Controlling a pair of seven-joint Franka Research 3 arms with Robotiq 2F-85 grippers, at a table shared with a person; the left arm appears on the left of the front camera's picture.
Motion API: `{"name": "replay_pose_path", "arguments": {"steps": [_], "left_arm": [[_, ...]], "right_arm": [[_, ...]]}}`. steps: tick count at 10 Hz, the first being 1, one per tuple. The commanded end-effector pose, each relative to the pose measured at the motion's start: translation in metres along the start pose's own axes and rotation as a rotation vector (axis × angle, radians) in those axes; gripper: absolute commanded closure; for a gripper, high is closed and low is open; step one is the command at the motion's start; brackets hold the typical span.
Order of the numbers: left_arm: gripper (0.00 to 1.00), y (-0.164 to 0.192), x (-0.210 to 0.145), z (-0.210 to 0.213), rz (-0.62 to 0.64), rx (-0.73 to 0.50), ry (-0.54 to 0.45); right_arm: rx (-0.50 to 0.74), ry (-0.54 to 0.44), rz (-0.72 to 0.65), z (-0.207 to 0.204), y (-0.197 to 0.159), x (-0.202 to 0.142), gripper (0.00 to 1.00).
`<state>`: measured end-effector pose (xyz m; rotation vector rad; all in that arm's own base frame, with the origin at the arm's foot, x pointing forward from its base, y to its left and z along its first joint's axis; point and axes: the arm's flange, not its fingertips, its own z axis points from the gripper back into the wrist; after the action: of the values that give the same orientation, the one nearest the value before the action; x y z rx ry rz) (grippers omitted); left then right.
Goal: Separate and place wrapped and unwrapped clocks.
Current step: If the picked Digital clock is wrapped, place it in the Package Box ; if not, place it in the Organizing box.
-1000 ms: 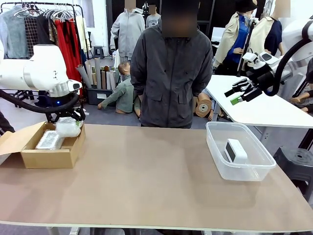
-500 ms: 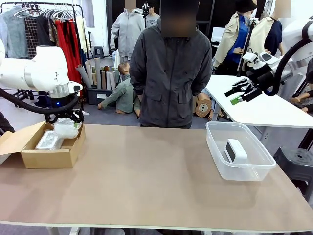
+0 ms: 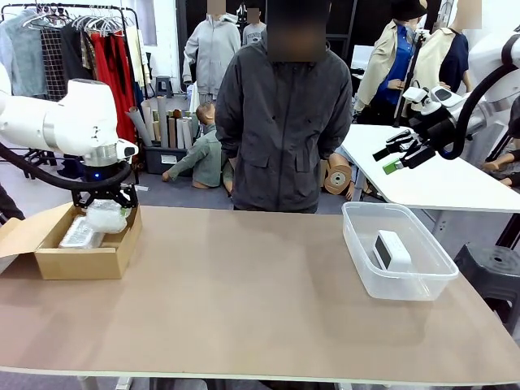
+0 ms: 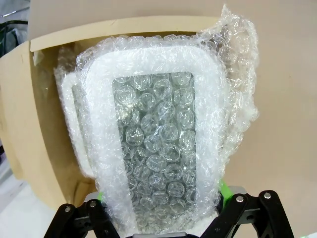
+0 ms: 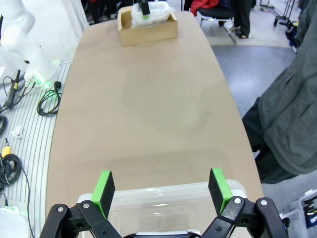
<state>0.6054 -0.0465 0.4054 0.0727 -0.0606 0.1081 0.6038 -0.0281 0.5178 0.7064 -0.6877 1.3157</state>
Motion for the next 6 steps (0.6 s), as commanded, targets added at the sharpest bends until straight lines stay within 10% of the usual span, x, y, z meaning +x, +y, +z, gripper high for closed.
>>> {"name": "replay_pose_path", "arguments": {"steps": [1,6], "left_arm": [[1.00,0.002,-0.010,-0.003,0.010,0.030,-0.026],[1.00,0.003,-0.003,-0.020,-0.041,0.037,-0.011]], "right_arm": [[-0.015,0.003,0.003,-0.001,0.001,0.002,0.00],[-0.015,0.003,0.003,-0.001,0.001,0.002,0.00]]}}
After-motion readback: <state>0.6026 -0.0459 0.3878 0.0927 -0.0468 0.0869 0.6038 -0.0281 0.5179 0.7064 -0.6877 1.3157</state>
